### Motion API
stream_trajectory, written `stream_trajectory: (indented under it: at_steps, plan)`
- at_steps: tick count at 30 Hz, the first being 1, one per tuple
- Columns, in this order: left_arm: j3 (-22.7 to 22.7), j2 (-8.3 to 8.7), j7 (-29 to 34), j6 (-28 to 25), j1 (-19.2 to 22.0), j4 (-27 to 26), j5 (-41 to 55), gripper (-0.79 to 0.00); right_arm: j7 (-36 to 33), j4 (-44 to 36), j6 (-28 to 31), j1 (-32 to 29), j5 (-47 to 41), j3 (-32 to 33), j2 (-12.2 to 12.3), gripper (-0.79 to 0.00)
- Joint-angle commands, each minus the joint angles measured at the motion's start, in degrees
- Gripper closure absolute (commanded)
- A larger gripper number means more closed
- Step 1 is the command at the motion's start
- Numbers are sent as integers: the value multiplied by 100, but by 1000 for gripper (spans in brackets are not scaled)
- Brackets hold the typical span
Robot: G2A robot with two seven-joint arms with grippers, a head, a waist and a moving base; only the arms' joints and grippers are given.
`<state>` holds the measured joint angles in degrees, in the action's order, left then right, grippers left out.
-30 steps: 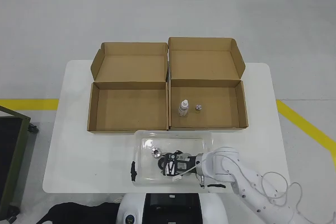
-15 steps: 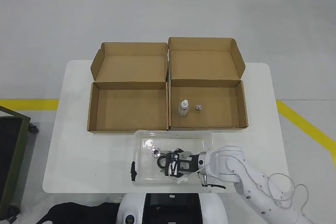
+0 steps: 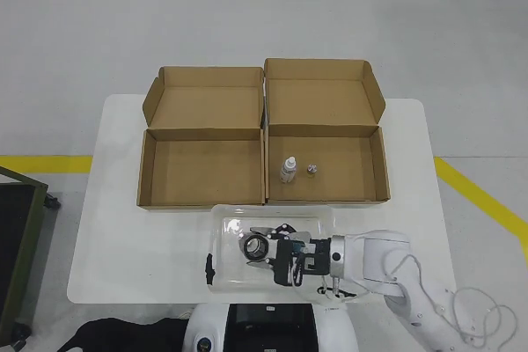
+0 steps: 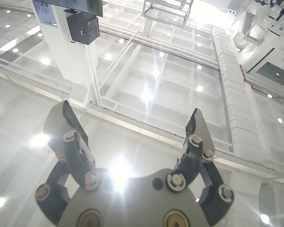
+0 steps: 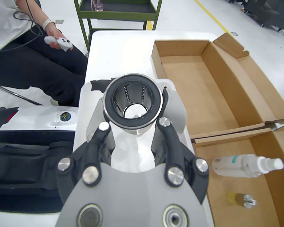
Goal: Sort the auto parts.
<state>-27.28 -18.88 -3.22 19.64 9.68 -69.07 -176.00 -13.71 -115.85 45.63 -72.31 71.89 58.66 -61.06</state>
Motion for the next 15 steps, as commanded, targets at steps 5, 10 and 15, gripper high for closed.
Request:
stream_trajectory:
  at_steps: [5,10,15]
  plan:
    - [0,0,0,0,0,0,0,-785,620,-78,-243,-1,-147,59,-28,0]
    - [0,0,0,0,0,0,0,-785,1103,-151,-404,164,-375,32,-83,0]
    - [0,0,0,0,0,0,0,-785,1405,-246,-518,324,-493,47,-126,0]
